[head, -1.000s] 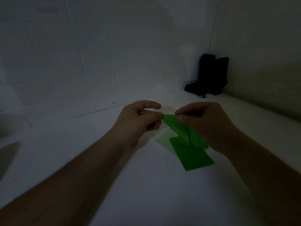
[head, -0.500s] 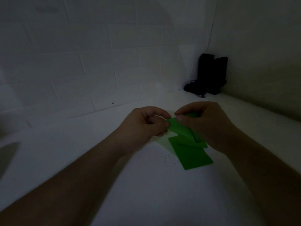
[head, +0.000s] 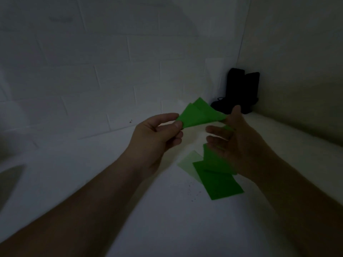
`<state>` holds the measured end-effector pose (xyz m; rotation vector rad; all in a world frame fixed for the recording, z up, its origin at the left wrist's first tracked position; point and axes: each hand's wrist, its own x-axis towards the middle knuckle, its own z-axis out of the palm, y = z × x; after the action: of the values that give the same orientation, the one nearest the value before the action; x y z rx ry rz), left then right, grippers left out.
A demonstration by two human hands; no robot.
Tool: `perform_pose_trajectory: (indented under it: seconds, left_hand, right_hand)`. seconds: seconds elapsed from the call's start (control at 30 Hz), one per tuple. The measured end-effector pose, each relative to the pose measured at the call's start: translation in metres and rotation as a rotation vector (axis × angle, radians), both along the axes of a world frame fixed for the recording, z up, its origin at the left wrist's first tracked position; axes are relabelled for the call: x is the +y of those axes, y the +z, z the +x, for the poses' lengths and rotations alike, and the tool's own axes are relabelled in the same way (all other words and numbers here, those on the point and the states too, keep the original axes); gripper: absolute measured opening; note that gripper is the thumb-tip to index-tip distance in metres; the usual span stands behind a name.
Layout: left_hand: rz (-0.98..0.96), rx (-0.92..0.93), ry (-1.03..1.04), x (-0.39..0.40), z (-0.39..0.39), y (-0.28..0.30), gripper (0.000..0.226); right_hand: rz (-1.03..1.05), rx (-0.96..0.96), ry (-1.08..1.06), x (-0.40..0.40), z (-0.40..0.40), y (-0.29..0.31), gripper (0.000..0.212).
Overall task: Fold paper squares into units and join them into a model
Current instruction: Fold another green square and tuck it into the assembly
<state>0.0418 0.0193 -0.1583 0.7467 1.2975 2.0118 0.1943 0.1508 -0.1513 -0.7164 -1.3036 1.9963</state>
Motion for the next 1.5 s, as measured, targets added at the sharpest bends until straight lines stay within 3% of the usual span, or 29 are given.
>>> perform_pose_trajectory:
  seconds: [0.1, 0.33, 0.5, 0.67, 0.83, 1.07, 1.3, 1.5]
  left_hand:
    - [0.026, -0.104, 0.012, 0.003, 0.008, 0.0, 0.02]
    - [0.109, -0.117, 0.019, 0.006, 0.03, -0.004, 0.022]
    - [0.119, -0.053, 0.05, 0.008, 0.036, -0.007, 0.015]
    - [0.071, 0.029, 0.092, 0.008, 0.038, -0.008, 0.014]
    - [-0.086, 0.368, 0.206, 0.008, 0.032, -0.012, 0.021]
    - [-0.139, 0.361, 0.113, 0.007, 0.03, -0.011, 0.038]
    - [-0.125, 0.301, 0.097, 0.007, 0.024, -0.013, 0.042]
    - [-0.13, 0.31, 0.074, 0.006, 0.026, -0.013, 0.042]
  right_hand:
    - [0.16, 0.06, 0.091, -0.021, -0.009, -0.004, 0.027]
    - [0.143, 0.228, 0.039, -0.039, -0.019, -0.009, 0.06]
    - [0.101, 0.231, -0.007, -0.036, -0.018, -0.009, 0.026]
    - [0.085, 0.246, -0.007, -0.032, -0.018, -0.008, 0.023]
    - [0.117, 0.191, -0.065, -0.027, -0.015, -0.009, 0.031]
    - [0.196, 0.12, -0.129, -0.023, -0.013, -0.007, 0.034]
    - [0.296, 0.075, 0.001, -0.026, -0.013, -0.008, 0.037]
    - [0.331, 0.019, -0.032, -0.022, -0.013, -0.01, 0.037]
